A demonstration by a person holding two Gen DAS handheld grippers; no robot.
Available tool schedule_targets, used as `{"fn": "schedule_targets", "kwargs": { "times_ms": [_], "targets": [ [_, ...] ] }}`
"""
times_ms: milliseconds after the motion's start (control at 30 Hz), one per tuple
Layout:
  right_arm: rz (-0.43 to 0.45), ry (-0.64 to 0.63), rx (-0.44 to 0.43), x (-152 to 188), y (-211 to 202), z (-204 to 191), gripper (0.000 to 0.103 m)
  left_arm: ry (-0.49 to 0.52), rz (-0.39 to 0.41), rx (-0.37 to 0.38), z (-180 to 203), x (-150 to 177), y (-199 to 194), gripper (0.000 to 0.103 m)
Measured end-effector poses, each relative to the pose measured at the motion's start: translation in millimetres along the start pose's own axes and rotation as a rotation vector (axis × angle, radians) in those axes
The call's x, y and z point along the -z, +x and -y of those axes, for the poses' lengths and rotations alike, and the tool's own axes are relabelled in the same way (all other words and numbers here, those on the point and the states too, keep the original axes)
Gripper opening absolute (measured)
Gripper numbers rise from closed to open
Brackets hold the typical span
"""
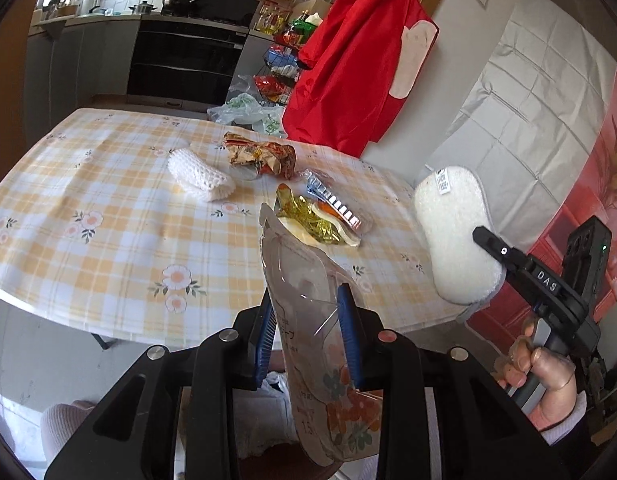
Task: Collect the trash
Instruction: 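Carry both items over the bin and open both tools to drop them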
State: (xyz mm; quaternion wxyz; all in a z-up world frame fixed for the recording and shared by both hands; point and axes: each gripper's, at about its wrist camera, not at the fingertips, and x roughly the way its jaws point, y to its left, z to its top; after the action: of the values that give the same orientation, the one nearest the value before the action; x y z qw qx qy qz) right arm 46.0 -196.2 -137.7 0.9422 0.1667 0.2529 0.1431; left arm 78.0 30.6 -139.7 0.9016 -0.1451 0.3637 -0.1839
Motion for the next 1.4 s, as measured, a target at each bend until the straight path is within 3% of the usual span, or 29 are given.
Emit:
{"fn": "schedule_targets", "kwargs": {
  "times_ms": [433,533,700,867,1000,1167,1400],
  "targets": [
    [0.000,-0.013,-0.016,10.9,-32.9,-8.1,0.022,0.010,-0.157,-0.006,6.8,57.7,16.9,0.031],
    [-0.011,-0.015,-0.020,12.8,-29.2,-7.0,0.022,-0.004,-0.178,0.002,3.1,59.3,23.8,0.047],
    [-0.044,-0.009,-0.034,19.4,-20.1,-6.8,0.022,-0.006,-0.137,-0.049,-4.9,53.0,18.7,0.065],
    [-0.080,-0.019,-0.062,24.9,-13.1,-14.8,0.022,0.010,-0.021,-0.194,-12.9,39.4,-1.5,0.090],
    [-0.111,-0.041,-0.080,29.5,-9.6,-24.0,0.022,0.004,0.079,-0.289,-22.3,30.5,-19.4,0.094],
    [-0.171,-0.069,-0.111,41.0,-5.5,-41.8,0.022,-0.070,0.154,-0.310,-39.1,25.6,-40.7,0.094],
    [-0.247,-0.101,-0.150,55.1,0.5,-64.0,0.026,-0.097,0.185,-0.336,-46.9,30.0,-56.7,0.095]
  ]
}}
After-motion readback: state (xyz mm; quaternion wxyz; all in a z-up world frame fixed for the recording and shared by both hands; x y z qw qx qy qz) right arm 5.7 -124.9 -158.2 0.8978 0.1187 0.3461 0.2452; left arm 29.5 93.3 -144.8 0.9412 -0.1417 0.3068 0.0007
